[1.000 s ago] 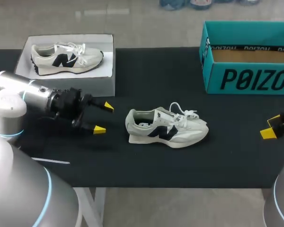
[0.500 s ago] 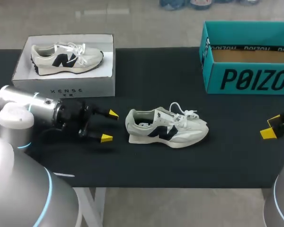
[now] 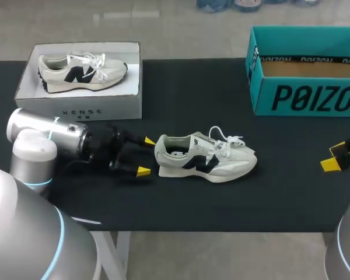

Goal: Take the shoe out of the shoebox, open the shoe tongue, remove and reinsert the insole, then place the shoe into the shoebox

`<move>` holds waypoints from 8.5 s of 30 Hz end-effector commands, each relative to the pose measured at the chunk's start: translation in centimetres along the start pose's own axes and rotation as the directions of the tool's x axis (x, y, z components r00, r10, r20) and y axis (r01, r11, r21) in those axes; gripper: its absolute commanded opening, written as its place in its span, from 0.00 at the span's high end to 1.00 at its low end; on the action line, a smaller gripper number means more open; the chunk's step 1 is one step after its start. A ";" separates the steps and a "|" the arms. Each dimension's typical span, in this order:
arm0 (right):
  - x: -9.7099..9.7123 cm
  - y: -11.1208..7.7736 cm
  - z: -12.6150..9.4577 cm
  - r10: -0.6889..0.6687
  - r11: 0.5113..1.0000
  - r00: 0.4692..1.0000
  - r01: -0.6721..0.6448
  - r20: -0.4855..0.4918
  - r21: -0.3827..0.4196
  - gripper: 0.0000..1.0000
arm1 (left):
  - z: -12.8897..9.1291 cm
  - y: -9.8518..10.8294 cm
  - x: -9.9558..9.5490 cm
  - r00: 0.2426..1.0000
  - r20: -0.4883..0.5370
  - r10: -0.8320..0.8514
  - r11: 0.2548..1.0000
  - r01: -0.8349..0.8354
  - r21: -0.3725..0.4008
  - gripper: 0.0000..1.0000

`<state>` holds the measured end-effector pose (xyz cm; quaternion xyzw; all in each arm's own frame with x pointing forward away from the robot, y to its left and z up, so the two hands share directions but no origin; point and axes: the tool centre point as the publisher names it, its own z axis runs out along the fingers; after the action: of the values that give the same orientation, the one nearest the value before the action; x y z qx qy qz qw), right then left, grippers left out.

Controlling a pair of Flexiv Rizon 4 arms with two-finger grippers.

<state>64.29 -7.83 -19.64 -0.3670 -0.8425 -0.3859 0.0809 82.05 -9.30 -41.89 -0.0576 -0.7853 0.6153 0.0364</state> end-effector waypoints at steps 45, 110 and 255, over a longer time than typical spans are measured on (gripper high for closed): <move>0.9 -0.8 -0.4 0.000 1.000 0.999 0.000 0.041 -0.012 0.00 | 3.8 1.7 -0.6 0.997 0.047 -0.064 0.997 0.066 -0.040 1.00; 2.1 15.6 23.5 0.577 0.707 0.407 -0.683 0.708 -0.182 0.00 | 3.8 1.7 -0.6 0.997 0.047 -0.064 0.997 0.066 -0.040 1.00; -4.0 12.3 27.7 0.622 0.567 0.221 -0.789 0.752 -0.237 0.00 | 3.8 1.7 -0.6 0.997 0.047 -0.064 0.997 0.066 -0.040 1.00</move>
<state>80.35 14.44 -32.57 -0.8061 -0.5866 -0.0154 -0.0766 82.43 -12.44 -44.07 -0.0195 -0.8002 0.5982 0.0383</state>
